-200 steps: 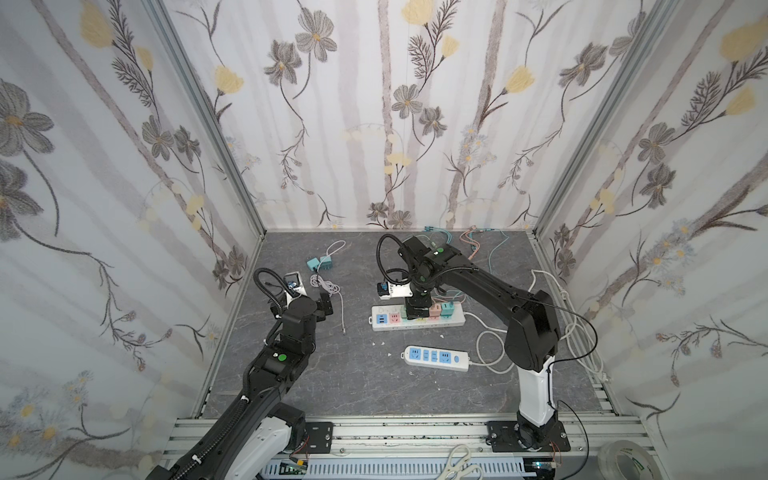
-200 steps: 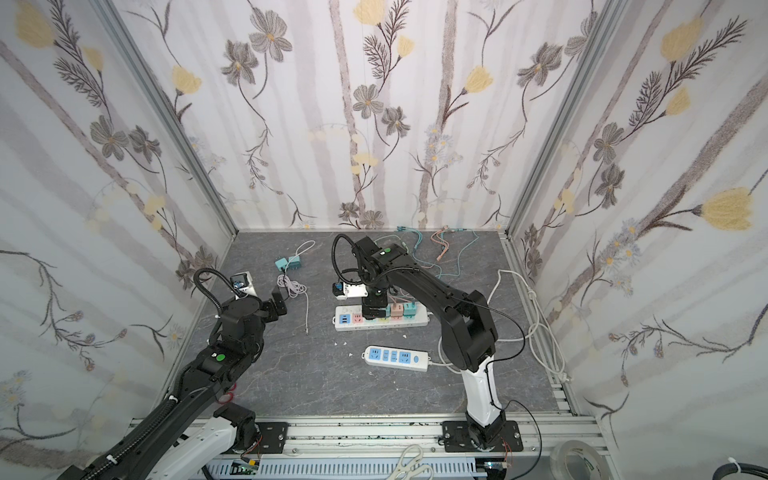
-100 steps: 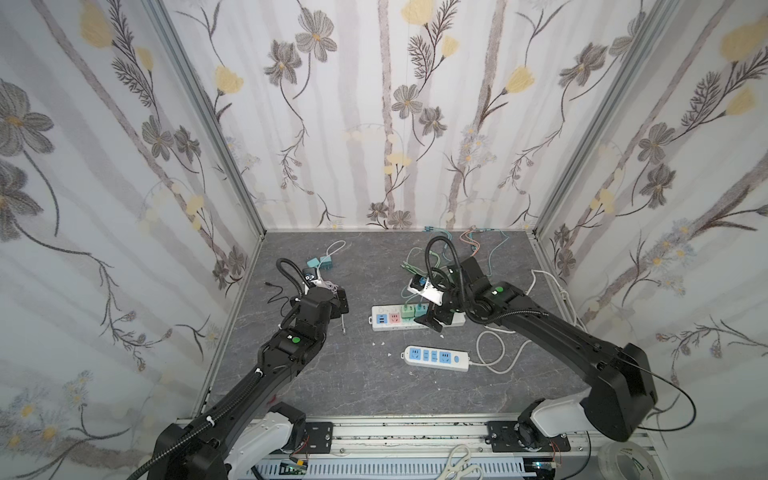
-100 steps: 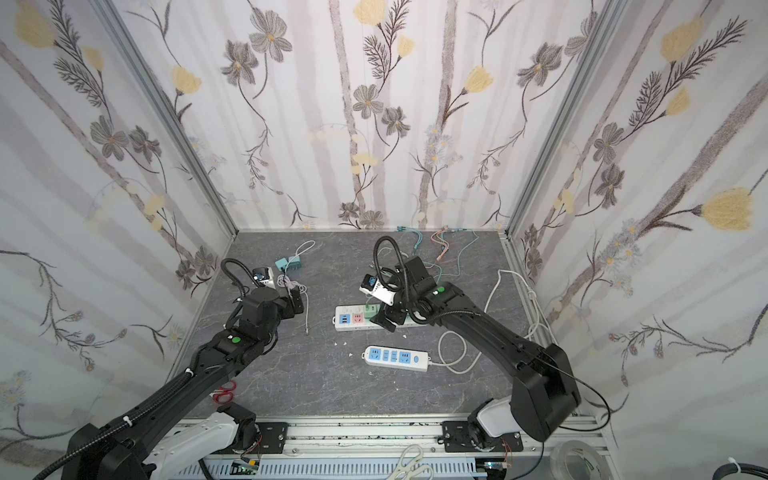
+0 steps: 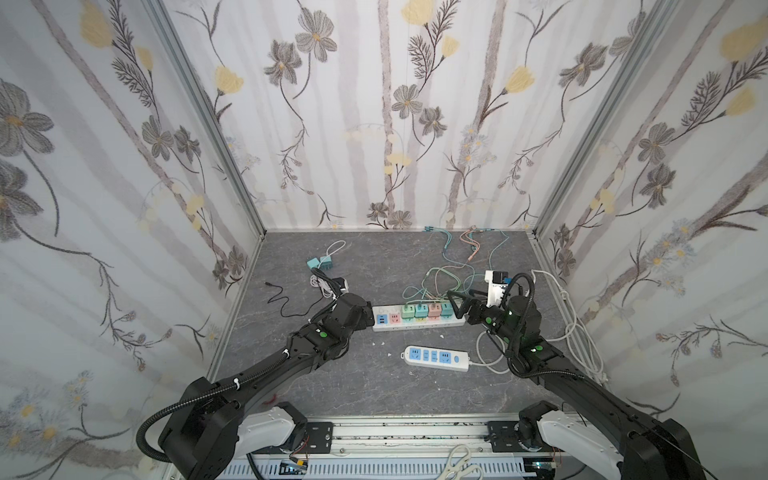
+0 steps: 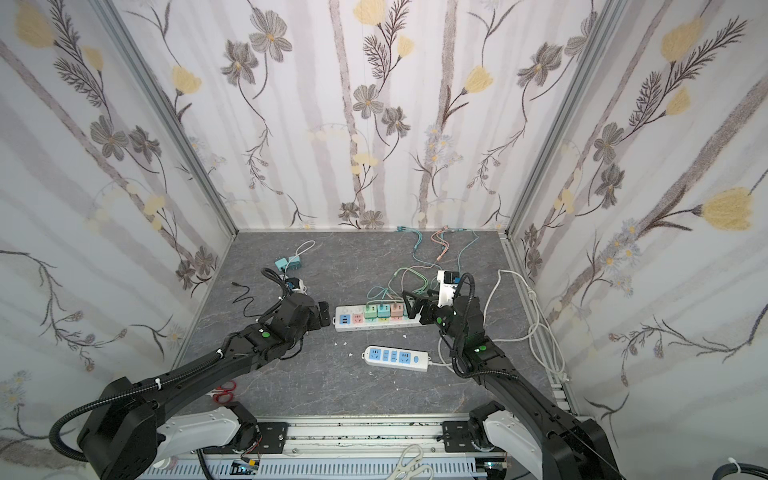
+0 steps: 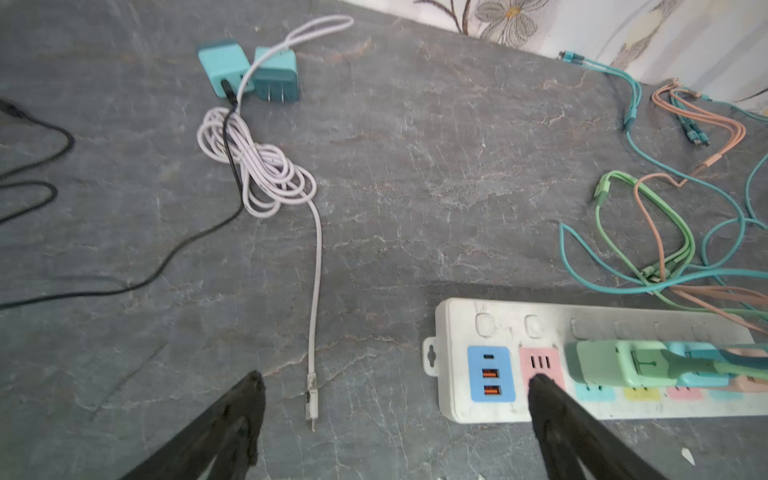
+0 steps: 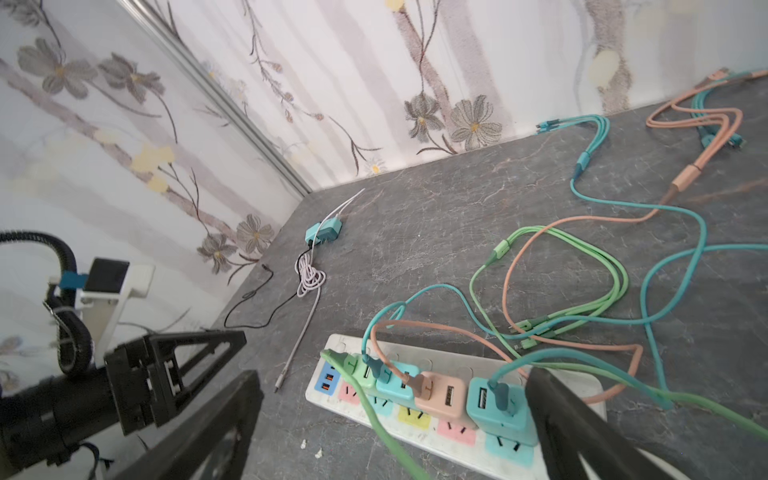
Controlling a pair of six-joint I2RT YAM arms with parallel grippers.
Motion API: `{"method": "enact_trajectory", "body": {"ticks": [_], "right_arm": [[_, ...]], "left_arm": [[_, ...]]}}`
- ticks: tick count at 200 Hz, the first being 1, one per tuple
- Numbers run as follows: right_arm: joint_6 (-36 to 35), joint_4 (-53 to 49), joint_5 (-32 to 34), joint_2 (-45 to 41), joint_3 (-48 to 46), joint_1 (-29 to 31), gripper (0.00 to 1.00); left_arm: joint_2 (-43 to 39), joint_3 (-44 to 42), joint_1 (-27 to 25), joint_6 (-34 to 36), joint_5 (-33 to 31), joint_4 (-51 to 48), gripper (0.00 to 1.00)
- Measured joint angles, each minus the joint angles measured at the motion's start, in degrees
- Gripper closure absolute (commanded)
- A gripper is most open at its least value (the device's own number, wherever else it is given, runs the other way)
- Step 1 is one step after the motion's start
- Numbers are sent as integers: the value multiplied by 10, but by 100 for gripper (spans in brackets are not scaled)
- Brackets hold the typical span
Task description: Insert the plug
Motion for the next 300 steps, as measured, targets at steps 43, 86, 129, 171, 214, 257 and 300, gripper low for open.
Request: {"method": "enact_trajectory", "body": {"ticks": [43,86,129,171,214,257,300], "right_arm": [[55,-92,10,6,-1,-15,6],[99,-147,14,36,-22,-15,14],[88,-165,-25,85,8,-16,17],[87,-189,-40,102,31,-31,5],[41,-280,-81,82,162,-36,0],[19,-370,-49,24,202,-68,1],[-19,-504,-75,23,234,-143,1]], "left_arm": [[37,23,-3,-53,96,-41,0],[47,17,-3,-67,177,-66,6],[61,18,-3,-62,224,-71,9],[107,37,-3,-39,265,-68,10],[143,55,-3,-32,272,-69,8],[155,59,-3,-30,271,-75,5],[170,69,-3,-24,270,-83,5]]}}
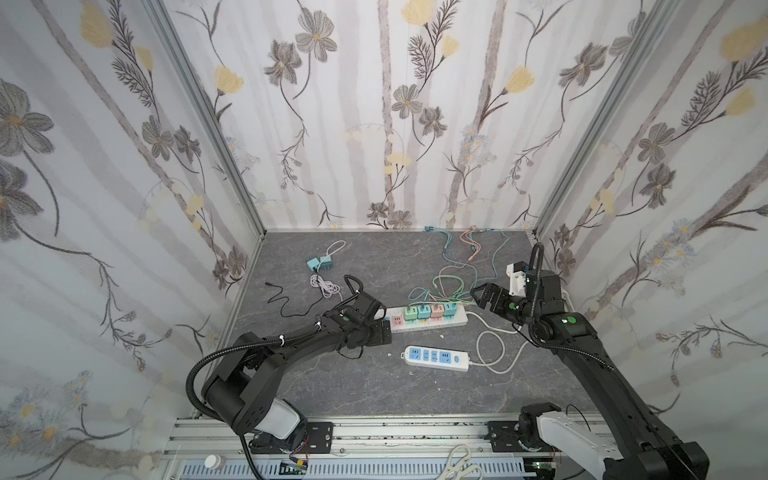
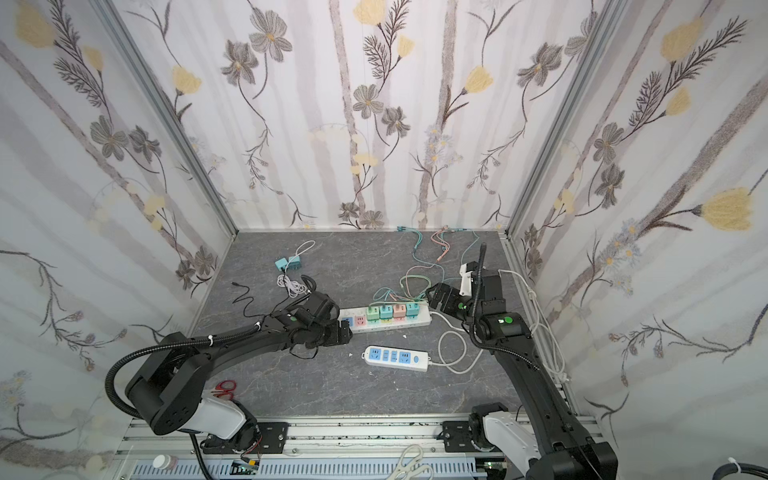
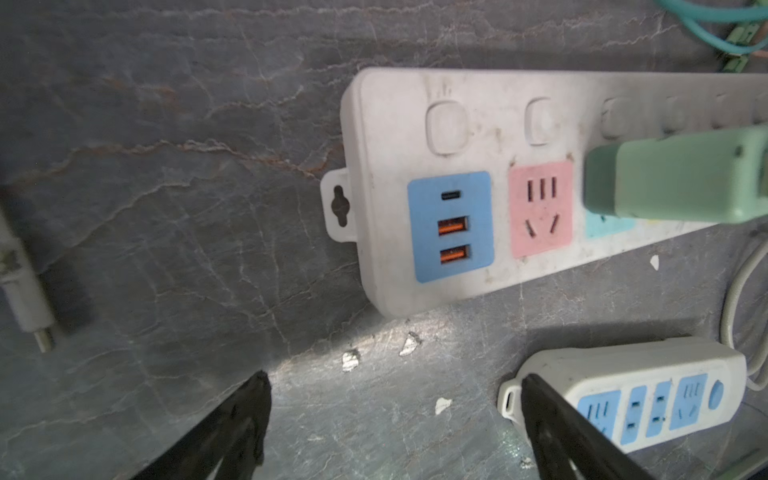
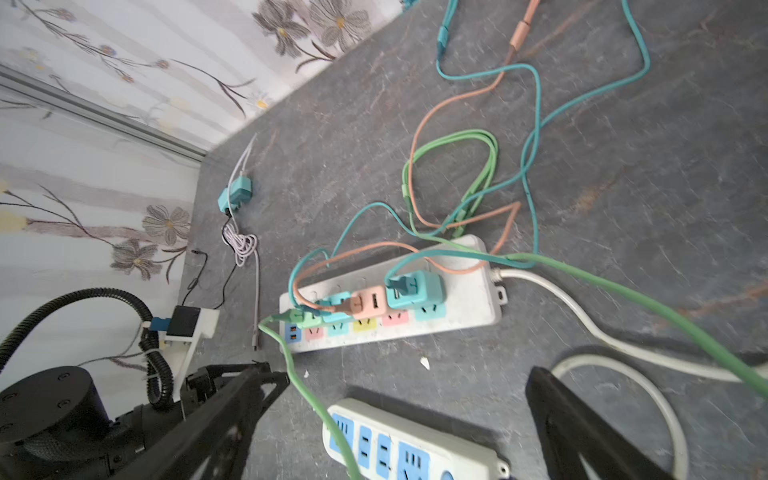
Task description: Insert the plug
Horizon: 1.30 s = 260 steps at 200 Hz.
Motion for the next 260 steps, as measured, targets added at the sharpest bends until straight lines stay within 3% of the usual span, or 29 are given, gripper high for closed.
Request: {"method": "enact_trajectory", "body": {"ticks": [42,70,85,105,136,148,163,207,249,260], "right_arm": [[-35,-20,-62,34,32,-31,3],[-35,50,-84,145,108,-29,5],[-42,73,-98,242,238,-13,6],[-71,64,-112,400,480,33,5],[-103,-44,-133,641,870,117,5],[-106,-86,-139,695,962,137,4],[-111,-124,-140,694,956,149,3],[-158,-220,-106,648,820,139,1],[-200,-301,-106,604,765,122,1],[-211,-282,-113,587,711,122,1]], "left_arm": [[11,7,0,1,-5,-4,3],[16,10,0,2,-6,-5,1],[15,11,0,2,-8,-4,0],[4,7,0,2,-15,-2,0],[-23,-13,0,-1,-33,-2,0],[-30,-17,0,-2,-37,-2,0],[-35,-21,0,-2,-40,-2,0],[-28,-14,0,6,-39,-5,0],[-53,13,0,52,-16,13,0],[-53,30,1,75,8,0,0]]}}
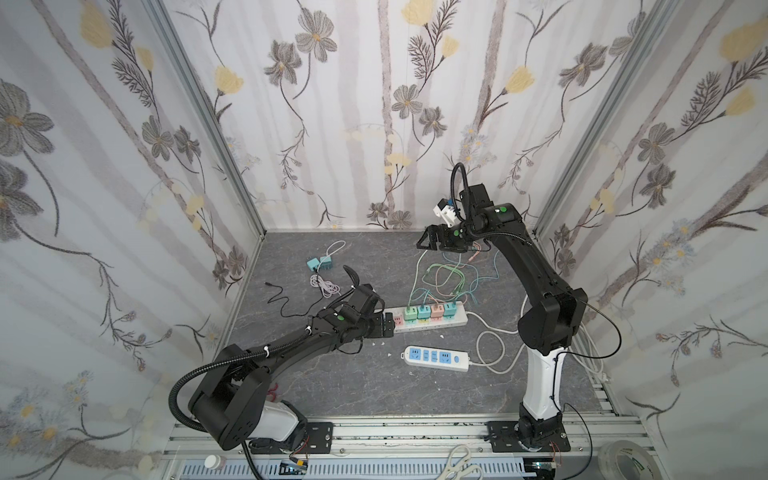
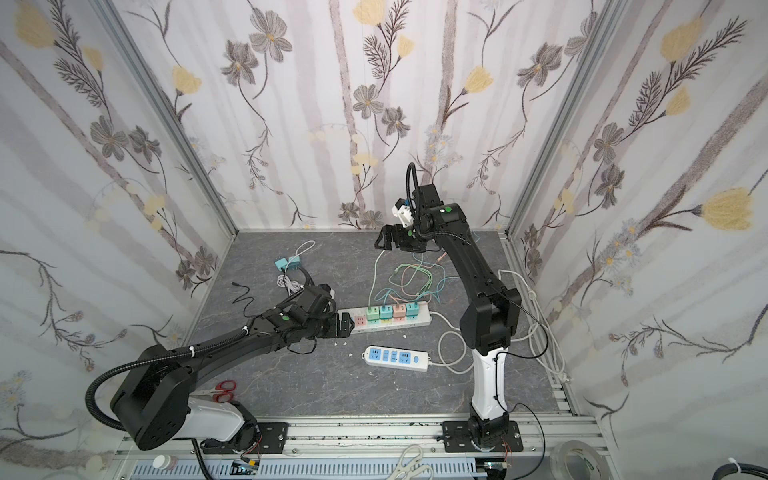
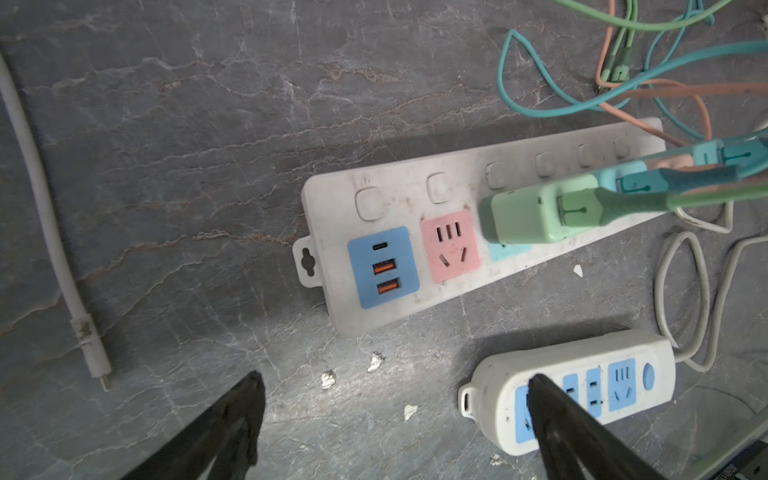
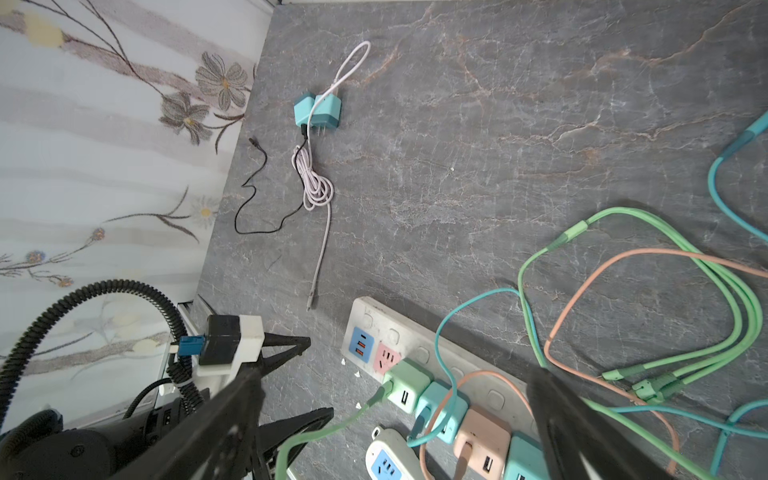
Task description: Insert the plug
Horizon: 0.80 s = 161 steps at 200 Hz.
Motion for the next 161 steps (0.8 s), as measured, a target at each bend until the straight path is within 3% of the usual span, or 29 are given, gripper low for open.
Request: {"method": "enact_trajectory", "body": {"ticks": [24,64,86,109,127,161], "right_arm": [[-2,-15,-29,-9,-77,5,1],[21,26,-62,-35,-100,7,1],[35,46,-68,-53,-108,6,1],[51,72,-44,-111,-157,1,1],[77,125,-12,-198,-255,-18,1],[192,296,29,-389,-559,-106,4]], "left_arm": [[22,68,-1,51,62,32,0],[99,161,-1,92,119,85,0],[156,228,-1,109,117,103,0],[191,266,0,107,60,90,0],[177,250,2,93,14,82,0],[59,129,1,44,-46,71,0]]}}
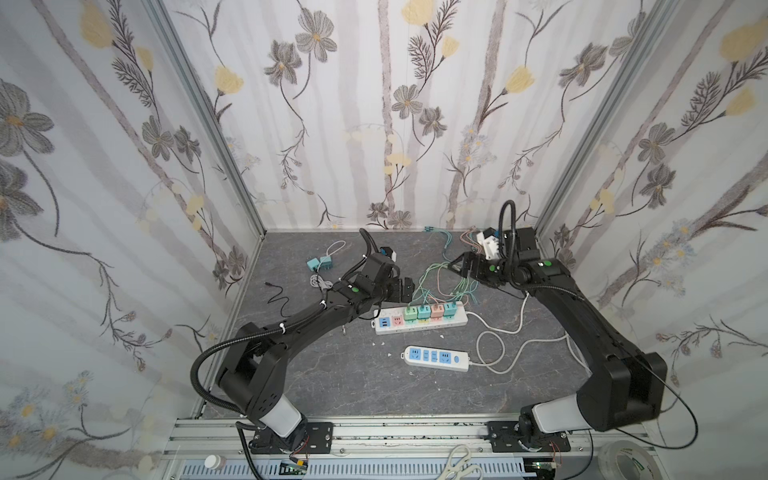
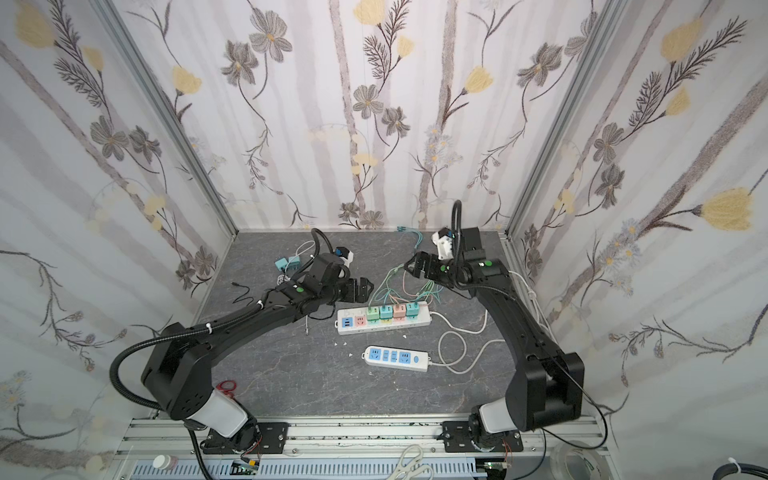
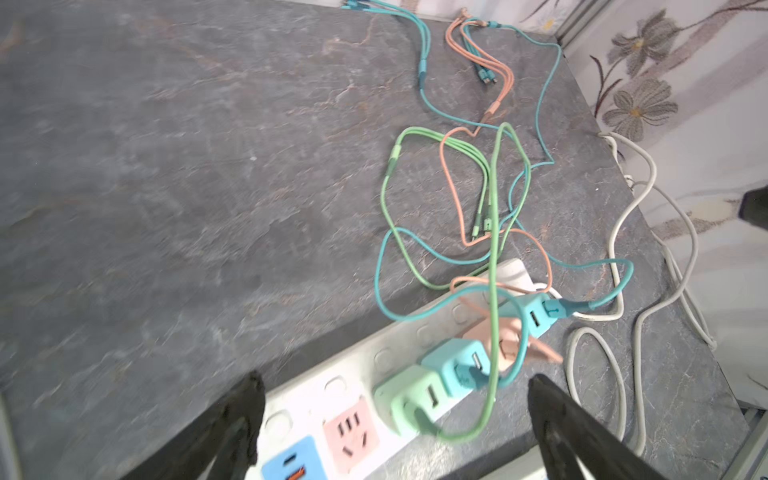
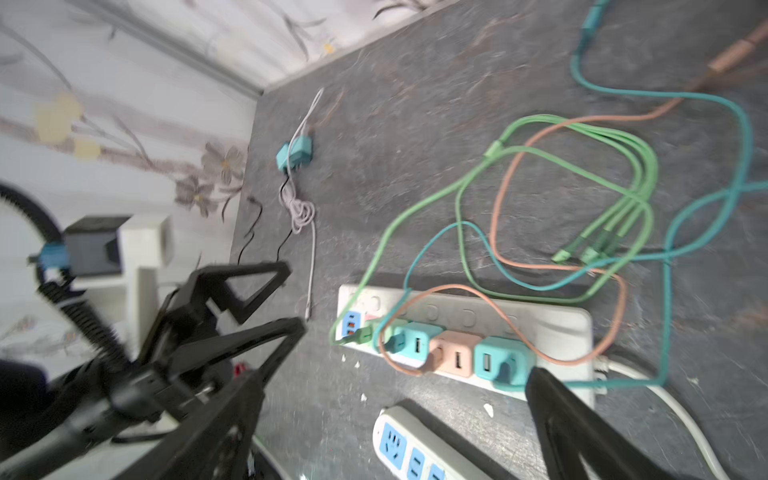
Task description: Insert the plug
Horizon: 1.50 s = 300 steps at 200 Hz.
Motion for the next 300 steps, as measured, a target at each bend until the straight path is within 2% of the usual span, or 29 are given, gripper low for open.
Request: {"method": "enact_trajectory", "body": {"ticks": [25,56,87,96,107,122,134,156,209,300], "right_arm": [[64,78,25,-94,-184,-54,17],[75,109,51,-143,-290,-65,42],[75,153,56,-120,-344,-43,72],[79,170,56,-99,-348,-34,81],[86,196,55,-69,-349,-22,91],[101,236,53,-25,-348,-4,100],[112,265,50,11,-342,7,100],[133,318,45,79,-328,17,100],[167,391,34,189,-266,21,100],[180,376,45,333,-58,16,99]], "left_arm": [[-83,-124,-1,-23,29,14,4],[-120,-215,-4,-28,91,-22,11],[-83,-233,-4,-44,155,-4,30],[-63,-230,-4,-47,167,6,36],[-34,-212,-4,-49,176,6,49],[8,-180,-4,-50,183,13,52],[41,-156,-3,-52,182,13,59],[79,-136,1,-54,176,12,63],[153,-76,42,-54,171,23,62],[315,139,106,35,158,4,59]]}}
